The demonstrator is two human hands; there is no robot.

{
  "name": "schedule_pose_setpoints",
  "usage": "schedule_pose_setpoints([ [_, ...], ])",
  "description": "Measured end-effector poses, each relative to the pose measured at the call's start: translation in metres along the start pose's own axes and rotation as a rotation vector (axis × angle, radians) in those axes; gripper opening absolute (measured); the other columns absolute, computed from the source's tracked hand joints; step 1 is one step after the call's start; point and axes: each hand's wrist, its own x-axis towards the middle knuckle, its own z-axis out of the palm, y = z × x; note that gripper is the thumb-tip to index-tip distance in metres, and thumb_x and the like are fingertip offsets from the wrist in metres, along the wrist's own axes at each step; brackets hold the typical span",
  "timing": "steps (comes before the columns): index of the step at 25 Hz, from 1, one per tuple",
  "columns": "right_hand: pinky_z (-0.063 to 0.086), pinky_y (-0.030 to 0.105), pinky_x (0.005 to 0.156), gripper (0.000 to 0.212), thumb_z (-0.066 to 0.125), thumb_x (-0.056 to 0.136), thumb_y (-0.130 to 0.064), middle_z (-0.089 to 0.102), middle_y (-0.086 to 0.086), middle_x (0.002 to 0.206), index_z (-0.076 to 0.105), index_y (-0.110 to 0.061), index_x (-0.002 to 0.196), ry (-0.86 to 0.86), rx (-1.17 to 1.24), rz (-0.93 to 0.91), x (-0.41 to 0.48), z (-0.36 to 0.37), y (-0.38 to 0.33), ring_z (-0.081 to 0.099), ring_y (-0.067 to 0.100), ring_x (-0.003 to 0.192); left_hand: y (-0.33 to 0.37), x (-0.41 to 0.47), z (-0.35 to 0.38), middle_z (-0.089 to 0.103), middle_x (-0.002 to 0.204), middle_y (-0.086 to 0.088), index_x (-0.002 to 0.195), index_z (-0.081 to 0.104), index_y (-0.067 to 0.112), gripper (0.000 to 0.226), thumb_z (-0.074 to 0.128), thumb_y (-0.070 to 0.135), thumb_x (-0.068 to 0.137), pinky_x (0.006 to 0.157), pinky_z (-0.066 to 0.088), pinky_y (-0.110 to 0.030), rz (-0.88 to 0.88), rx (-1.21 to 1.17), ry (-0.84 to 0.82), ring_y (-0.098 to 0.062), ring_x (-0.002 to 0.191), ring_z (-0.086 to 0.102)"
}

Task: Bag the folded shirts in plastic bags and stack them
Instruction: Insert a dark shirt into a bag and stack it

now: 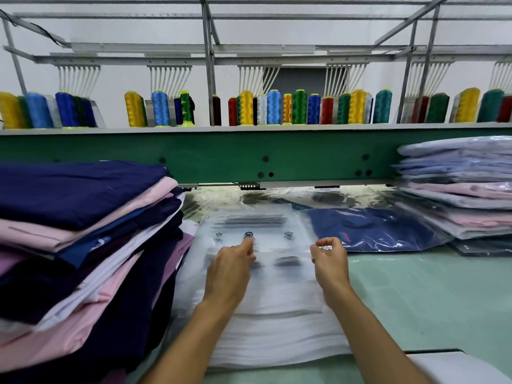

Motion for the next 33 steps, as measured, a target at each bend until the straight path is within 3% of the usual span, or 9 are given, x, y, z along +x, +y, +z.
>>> schedule_pose_setpoints([
  [5,0.041,0.029,0.055,0.009,0.062,0.094,-0.008,0.061,0.007,0.082,0.055,-0.013,0.091,0.144,0.032,0.068,0.009,-0.006,0.004,0.051,0.018,0.063,-0.037,0.002,-0.018,0.065,0.089,-0.001,0.084,0.041,0.017,0.033,0.042,-0.015,0.082,0.058,0.047,-0.041,-0.160,0.014,-0.034,-0.019,0.095,0.068],
  [8,0.041,0.028,0.059,0.007,0.064,0.093,-0.009,0.064,0.007,0.084,0.058,-0.012,0.092,0.231,0.014,0.095,0.011,-0.007,0.006,0.052,0.016,0.064,-0.050,0.003,-0.020,0.050,0.082,-0.012,0.079,0.037,0.010,0.035,0.039,-0.024,0.077,0.062,0.041,-0.042,-0.212,-0.124,-0.007,-0.026,0.090,0.062],
  [12,0.040,0.030,0.070,0.006,0.065,0.092,-0.009,0.062,0.002,0.081,0.061,-0.013,0.094,0.319,0.029,0.142,0.015,-0.011,0.006,0.054,0.020,0.069,-0.056,0.007,-0.027,0.060,0.106,-0.018,0.112,0.055,0.002,0.024,0.049,-0.008,0.091,0.082,0.046,-0.039,-0.325,-0.124,0.087,-0.034,0.099,0.060],
  [17,0.039,0.030,0.072,0.010,0.063,0.090,-0.004,0.060,0.002,0.080,0.060,-0.014,0.092,0.342,0.073,0.164,0.015,-0.013,0.005,0.054,0.022,0.071,-0.055,0.008,-0.026,0.061,0.095,-0.022,0.100,0.043,0.003,0.026,0.050,-0.015,0.083,0.072,0.053,-0.049,-0.316,0.010,0.114,-0.037,0.085,0.062],
  [23,0.041,0.029,0.066,0.010,0.058,0.092,-0.005,0.064,0.009,0.092,0.061,-0.014,0.096,0.279,0.024,0.173,0.015,-0.013,0.007,0.053,0.022,0.072,-0.052,0.007,-0.022,0.066,0.113,0.000,0.114,0.063,0.014,0.031,0.071,0.032,0.090,0.096,0.041,-0.037,-0.078,-0.006,-0.023,-0.026,0.111,0.055],
  [25,0.040,0.030,0.062,0.009,0.056,0.093,-0.007,0.066,0.010,0.093,0.061,-0.014,0.094,0.234,-0.044,0.147,0.012,-0.012,0.007,0.054,0.022,0.072,-0.050,0.007,-0.024,0.071,0.096,0.005,0.095,0.069,0.020,0.018,0.068,0.037,0.092,0.081,0.043,-0.034,-0.012,0.041,-0.035,-0.021,0.095,0.060],
  [27,0.046,0.033,0.065,0.008,0.056,0.092,-0.011,0.068,0.010,0.093,0.062,-0.017,0.090,0.195,-0.145,0.103,0.009,-0.010,0.006,0.059,0.027,0.078,-0.051,0.008,-0.027,0.065,0.075,0.006,0.075,0.062,0.018,0.027,0.076,0.038,0.086,0.067,0.038,-0.033,-0.042,0.026,-0.019,-0.020,0.078,0.056],
  [29,0.053,0.039,0.071,0.010,0.056,0.091,-0.010,0.068,0.009,0.095,0.062,-0.018,0.090,0.130,-0.253,0.030,0.004,-0.007,0.004,0.063,0.032,0.084,-0.049,0.007,-0.029,0.060,0.069,0.007,0.069,0.054,0.015,0.043,0.083,0.046,0.075,0.066,0.041,-0.035,-0.073,-0.034,-0.043,-0.020,0.072,0.053],
  [33,0.055,0.042,0.079,0.014,0.057,0.087,-0.006,0.066,0.013,0.099,0.062,-0.019,0.089,-0.029,-0.378,-0.077,-0.003,-0.004,0.004,0.063,0.031,0.089,-0.041,-0.001,-0.029,0.061,0.074,0.007,0.073,0.058,0.019,0.051,0.068,0.069,0.076,0.068,0.046,-0.037,-0.050,-0.072,-0.117,-0.014,0.075,0.055],
])
